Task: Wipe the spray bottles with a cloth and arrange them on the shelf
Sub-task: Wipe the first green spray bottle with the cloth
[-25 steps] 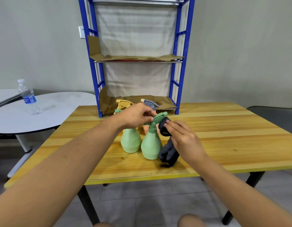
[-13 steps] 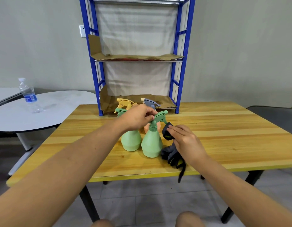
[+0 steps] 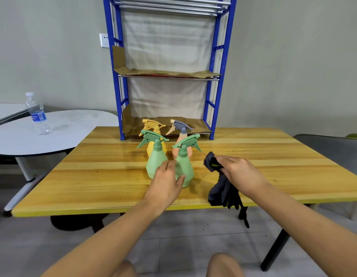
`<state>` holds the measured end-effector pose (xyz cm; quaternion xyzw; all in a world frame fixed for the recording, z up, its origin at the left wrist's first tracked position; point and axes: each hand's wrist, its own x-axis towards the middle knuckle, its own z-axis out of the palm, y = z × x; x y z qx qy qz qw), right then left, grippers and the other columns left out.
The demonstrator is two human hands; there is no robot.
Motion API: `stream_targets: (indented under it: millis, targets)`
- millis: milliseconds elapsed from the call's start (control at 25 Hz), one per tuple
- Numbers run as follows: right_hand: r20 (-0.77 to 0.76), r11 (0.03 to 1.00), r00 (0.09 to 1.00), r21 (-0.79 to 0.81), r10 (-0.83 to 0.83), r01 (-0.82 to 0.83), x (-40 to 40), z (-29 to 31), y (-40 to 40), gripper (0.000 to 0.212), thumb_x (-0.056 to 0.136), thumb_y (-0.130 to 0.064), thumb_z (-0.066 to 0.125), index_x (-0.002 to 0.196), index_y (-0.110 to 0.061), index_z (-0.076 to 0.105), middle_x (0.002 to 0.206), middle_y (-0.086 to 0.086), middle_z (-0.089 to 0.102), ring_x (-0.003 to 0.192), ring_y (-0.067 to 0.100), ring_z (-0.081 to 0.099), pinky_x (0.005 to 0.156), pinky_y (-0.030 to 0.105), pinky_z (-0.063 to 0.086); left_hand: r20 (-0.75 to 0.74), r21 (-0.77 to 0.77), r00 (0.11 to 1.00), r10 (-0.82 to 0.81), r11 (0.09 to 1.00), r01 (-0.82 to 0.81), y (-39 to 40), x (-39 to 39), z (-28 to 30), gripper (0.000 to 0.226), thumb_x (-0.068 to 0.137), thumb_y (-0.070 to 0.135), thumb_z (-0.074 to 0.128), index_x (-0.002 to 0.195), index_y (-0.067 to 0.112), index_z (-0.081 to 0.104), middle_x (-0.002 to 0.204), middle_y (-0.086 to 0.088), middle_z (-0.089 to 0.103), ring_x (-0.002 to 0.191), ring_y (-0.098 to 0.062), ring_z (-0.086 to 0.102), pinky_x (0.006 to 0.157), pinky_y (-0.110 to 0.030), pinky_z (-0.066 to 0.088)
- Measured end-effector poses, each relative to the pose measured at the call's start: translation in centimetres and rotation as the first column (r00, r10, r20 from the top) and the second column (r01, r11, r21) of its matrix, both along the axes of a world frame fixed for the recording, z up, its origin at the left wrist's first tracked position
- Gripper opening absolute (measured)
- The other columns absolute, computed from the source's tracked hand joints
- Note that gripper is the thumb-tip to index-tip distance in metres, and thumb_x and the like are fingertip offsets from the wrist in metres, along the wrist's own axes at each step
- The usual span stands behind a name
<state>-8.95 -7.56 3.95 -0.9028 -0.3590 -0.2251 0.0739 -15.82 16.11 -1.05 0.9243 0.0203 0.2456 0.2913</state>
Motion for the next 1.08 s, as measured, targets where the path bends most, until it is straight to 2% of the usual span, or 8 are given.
stream_targets:
  millis: [160,320,480,600,760,840,960,1080]
  targets:
    - [-0.069,0.992,0.996,-0.122,-0.049,0.040,-1.5,1.2,-0.5,0.045,0.099,-0.011,0.049,0.144,-0.016,0.046,0.145,0.002,0.053,0.117,0.033,0.059,0.085,0.035,0.049,-0.071,-0.141,0.997,0.019,0.990,-0.029,-1.2,1.5,0.3,0.075,0.093,0.028,0.068,0.153,0.013,0.027,0.135,-0.009,0.052,0.126,-0.026,0.050,0.107,-0.036,0.041]
    - [-0.123,0.974,0.988,-0.217,-0.092,0.064,-3.4,1.1,-0.7,0.044,0.101,-0.017,0.045,0.145,-0.017,0.042,0.154,0.000,0.043,0.128,0.031,0.052,0.096,0.036,0.047,-0.095,-0.202,0.992,0.077,0.975,-0.095,-1.9,3.8,0.2,0.065,0.095,0.032,0.064,0.148,0.008,0.035,0.128,-0.015,0.058,0.120,-0.033,0.054,0.105,-0.044,0.043]
    - [-0.182,0.990,0.981,-0.135,-0.059,0.035,-3.7,-0.8,-0.5,0.047,0.097,-0.012,0.049,0.144,-0.016,0.045,0.146,0.002,0.051,0.124,0.030,0.054,0.094,0.041,0.049,-0.151,-0.113,0.984,0.092,0.988,-0.110,-1.0,5.8,0.5,0.060,0.087,0.049,0.065,0.133,0.012,0.052,0.119,-0.012,0.065,0.110,-0.033,0.057,0.098,-0.046,0.047]
    - [-0.215,0.999,0.976,0.017,-0.036,0.041,-3.9,-2.4,-0.1,0.049,0.094,-0.010,0.053,0.142,-0.018,0.049,0.142,0.000,0.056,0.119,0.031,0.057,0.089,0.041,0.051,-0.173,-0.275,0.985,0.006,0.960,-0.054,-1.5,5.9,0.6,0.067,0.083,0.054,0.066,0.137,0.016,0.050,0.119,-0.006,0.064,0.109,-0.027,0.060,0.095,-0.044,0.051]
    - [-0.224,0.945,0.974,0.313,-0.020,0.092,-4.2,-3.0,0.8,0.025,0.090,-0.013,0.059,0.113,-0.021,0.059,0.094,0.000,0.065,0.086,0.028,0.061,0.067,0.036,0.043,-0.081,-0.761,0.978,-0.194,0.646,0.065,-1.7,5.6,1.5,0.086,0.073,0.054,0.073,0.146,0.019,0.043,0.123,-0.001,0.067,0.107,-0.016,0.068,0.098,-0.042,0.055]
    - [-0.174,0.907,0.983,0.403,-0.057,0.124,-4.4,-2.7,1.0,0.023,0.088,-0.013,0.065,0.111,-0.016,0.062,0.086,0.002,0.066,0.081,0.028,0.062,0.063,0.027,0.033,-0.017,-0.846,0.970,-0.241,0.521,0.115,-2.2,5.5,2.3,0.070,0.082,0.044,0.073,0.141,0.020,0.046,0.124,-0.005,0.066,0.106,-0.018,0.069,0.097,-0.040,0.055]
    - [-0.142,0.894,0.989,0.439,-0.033,0.093,-5.3,-2.8,1.6,0.032,0.085,-0.010,0.069,0.116,-0.012,0.064,0.088,0.007,0.070,0.080,0.031,0.065,0.062,0.022,0.030,0.032,-0.882,0.963,-0.268,0.445,0.153,-2.8,5.0,3.8,0.031,0.094,0.030,0.066,0.121,0.024,0.054,0.121,-0.013,0.067,0.101,-0.021,0.068,0.088,-0.037,0.055]
    - [-0.125,0.894,0.992,0.446,0.028,0.031,-5.8,-3.0,2.1,0.043,0.086,-0.007,0.067,0.127,-0.015,0.060,0.102,0.005,0.072,0.090,0.028,0.066,0.072,0.031,0.047,0.043,-0.889,0.960,-0.277,0.428,0.163,-2.6,4.9,4.7,0.025,0.095,0.028,0.065,0.118,0.024,0.057,0.119,-0.015,0.068,0.100,-0.025,0.069,0.084,-0.038,0.056]
